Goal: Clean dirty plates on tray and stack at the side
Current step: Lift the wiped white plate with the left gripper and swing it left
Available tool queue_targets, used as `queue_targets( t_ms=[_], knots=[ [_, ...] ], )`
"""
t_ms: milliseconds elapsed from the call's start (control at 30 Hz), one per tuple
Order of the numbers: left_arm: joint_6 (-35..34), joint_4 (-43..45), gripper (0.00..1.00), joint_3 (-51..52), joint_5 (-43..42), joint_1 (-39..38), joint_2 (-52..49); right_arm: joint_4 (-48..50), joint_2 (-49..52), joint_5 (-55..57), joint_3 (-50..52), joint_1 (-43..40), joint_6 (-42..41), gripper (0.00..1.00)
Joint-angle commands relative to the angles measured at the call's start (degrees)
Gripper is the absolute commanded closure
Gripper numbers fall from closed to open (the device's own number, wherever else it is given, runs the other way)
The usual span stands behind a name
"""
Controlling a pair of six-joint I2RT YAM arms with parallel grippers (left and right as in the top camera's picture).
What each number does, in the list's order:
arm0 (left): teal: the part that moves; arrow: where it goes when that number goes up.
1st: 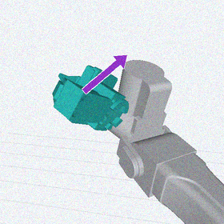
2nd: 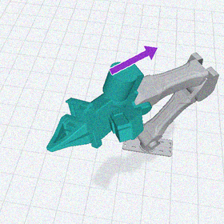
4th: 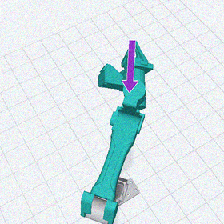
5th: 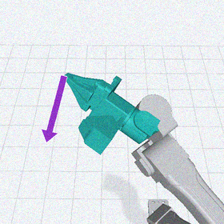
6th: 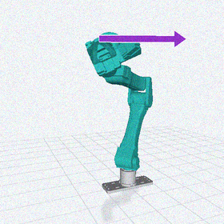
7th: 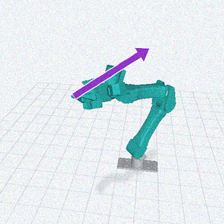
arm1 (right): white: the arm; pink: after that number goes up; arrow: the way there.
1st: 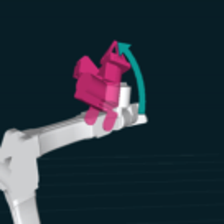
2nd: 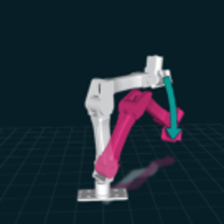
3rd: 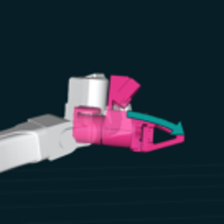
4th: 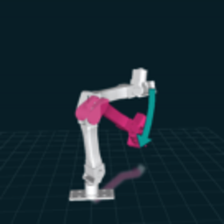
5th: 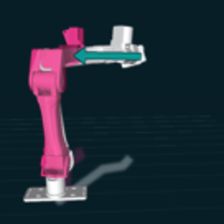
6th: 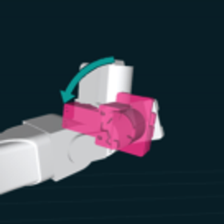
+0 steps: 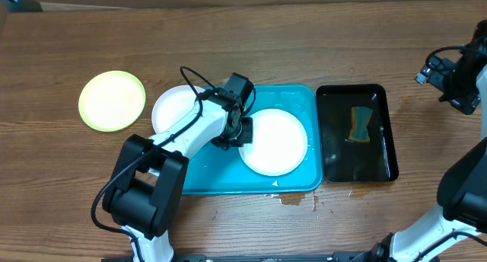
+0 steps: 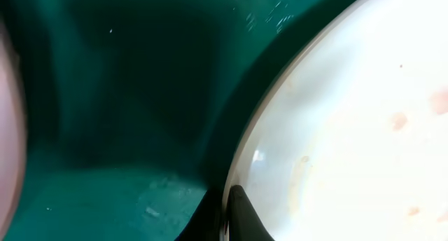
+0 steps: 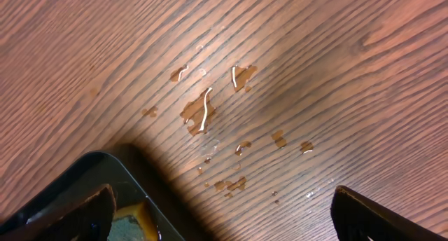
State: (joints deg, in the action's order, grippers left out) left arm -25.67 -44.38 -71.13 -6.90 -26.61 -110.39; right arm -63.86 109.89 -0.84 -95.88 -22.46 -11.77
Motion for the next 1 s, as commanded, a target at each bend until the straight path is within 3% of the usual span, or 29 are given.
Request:
queue_targets(
  t_ms=[0, 267, 467, 800, 967],
  knots=[
    [2.69, -2.91, 0.96, -2.47, 0.92, 1.51, -0.31, 0.33, -1.07, 0.37, -0.17, -0.13, -0.22, 0.00],
    [6.45, -14.75, 0.96, -15.69, 1.07, 6.12, 0.33, 0.33, -1.07, 0.35, -0.17, -0.13, -0.22, 0.00],
    [6.40, -16.52, 0.96, -25.53, 1.79, 5.70, 0.33, 0.33, -1.07, 0.37, -0.17, -0.13, -0.22, 0.00],
    [5.90, -11.80, 0.96, -32.22, 12.09, -4.17, 0.33, 0.35, -1.07, 0.37, -0.17, -0.13, -0.22, 0.00],
    [5.97, -8.79, 0.96, -32.22, 23.34, -12.59, 0.33, 0.33, -1.07, 0.37, -0.17, -0.13, -0.22, 0.00]
  ],
)
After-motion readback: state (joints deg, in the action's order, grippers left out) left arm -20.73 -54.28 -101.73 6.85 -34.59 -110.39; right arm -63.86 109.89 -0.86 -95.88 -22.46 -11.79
